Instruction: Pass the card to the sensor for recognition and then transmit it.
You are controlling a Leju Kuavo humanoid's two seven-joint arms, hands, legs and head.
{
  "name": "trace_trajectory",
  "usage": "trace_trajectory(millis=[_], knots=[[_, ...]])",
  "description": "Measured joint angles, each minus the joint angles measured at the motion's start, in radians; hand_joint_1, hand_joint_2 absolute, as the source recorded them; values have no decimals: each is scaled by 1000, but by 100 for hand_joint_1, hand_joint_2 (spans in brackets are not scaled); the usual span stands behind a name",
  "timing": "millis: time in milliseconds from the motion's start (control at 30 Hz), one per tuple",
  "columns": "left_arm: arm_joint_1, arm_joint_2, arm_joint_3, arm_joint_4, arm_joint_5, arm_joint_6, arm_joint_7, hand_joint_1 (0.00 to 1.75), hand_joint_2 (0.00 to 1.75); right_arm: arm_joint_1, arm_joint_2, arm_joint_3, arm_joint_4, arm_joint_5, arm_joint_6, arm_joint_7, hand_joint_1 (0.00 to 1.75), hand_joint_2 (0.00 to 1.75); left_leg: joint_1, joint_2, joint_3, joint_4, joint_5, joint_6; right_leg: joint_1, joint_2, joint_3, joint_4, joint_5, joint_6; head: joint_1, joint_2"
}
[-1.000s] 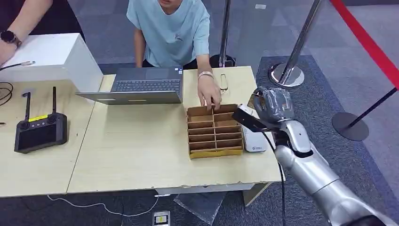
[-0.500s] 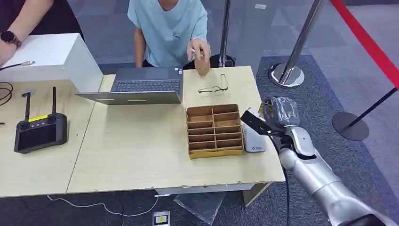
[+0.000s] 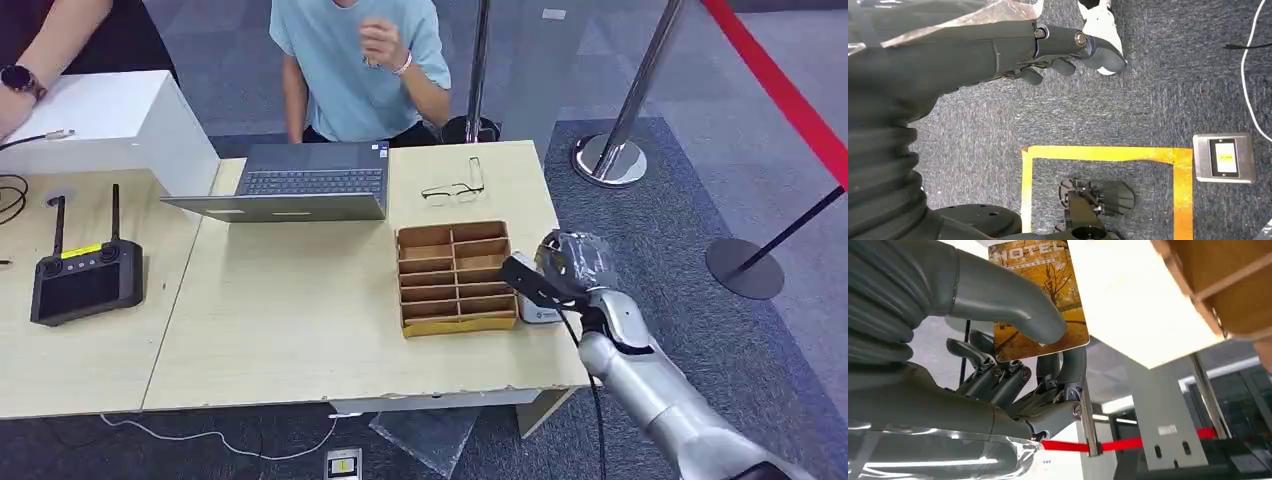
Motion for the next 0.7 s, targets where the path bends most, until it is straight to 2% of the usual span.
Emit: trace_trajectory(millis=[700], knots=[[0, 0, 0, 0, 4, 8, 0, 0, 175, 24, 35, -1, 77, -55, -30, -25, 175, 175, 0, 0, 2, 0, 0, 0, 0, 0, 1, 0, 0, 0, 0, 0]])
